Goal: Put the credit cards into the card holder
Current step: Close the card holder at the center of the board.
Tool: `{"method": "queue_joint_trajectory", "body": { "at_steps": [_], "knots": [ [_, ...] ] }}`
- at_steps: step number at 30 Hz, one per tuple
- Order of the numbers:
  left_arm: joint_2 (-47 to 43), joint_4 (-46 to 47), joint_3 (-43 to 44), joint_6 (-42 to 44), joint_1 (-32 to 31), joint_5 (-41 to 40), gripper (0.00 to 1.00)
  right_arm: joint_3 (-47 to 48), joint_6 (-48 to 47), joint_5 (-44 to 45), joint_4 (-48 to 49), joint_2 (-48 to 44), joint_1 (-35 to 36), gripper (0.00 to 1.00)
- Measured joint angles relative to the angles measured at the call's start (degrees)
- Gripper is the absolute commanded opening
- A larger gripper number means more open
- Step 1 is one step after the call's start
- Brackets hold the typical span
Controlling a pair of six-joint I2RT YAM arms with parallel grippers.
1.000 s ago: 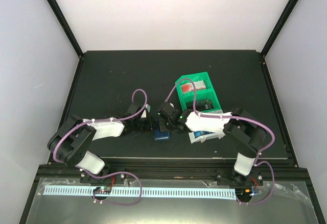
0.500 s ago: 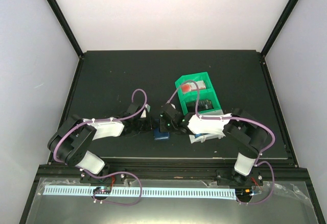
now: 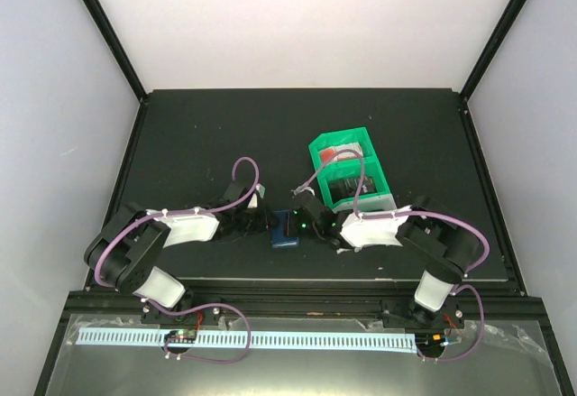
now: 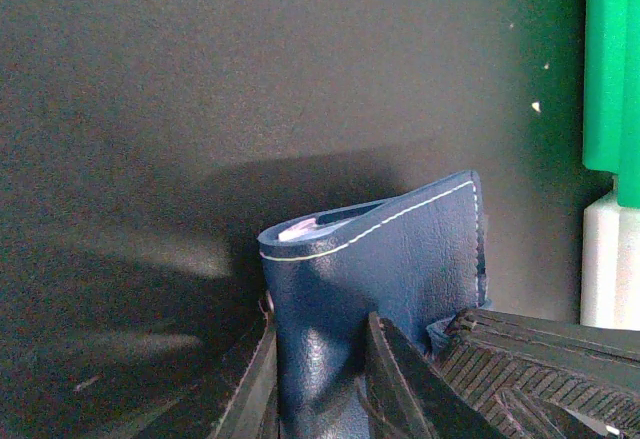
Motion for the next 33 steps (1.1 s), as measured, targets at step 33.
{"method": "queue_joint_trajectory", "body": {
  "at_steps": [33],
  "knots": [
    [0.83, -0.35, 0.46, 0.39, 1.09, 1.55, 0.24, -8.46, -0.66, 10.58, 17.97, 1.53, 4.81, 0.01]
  ]
}}
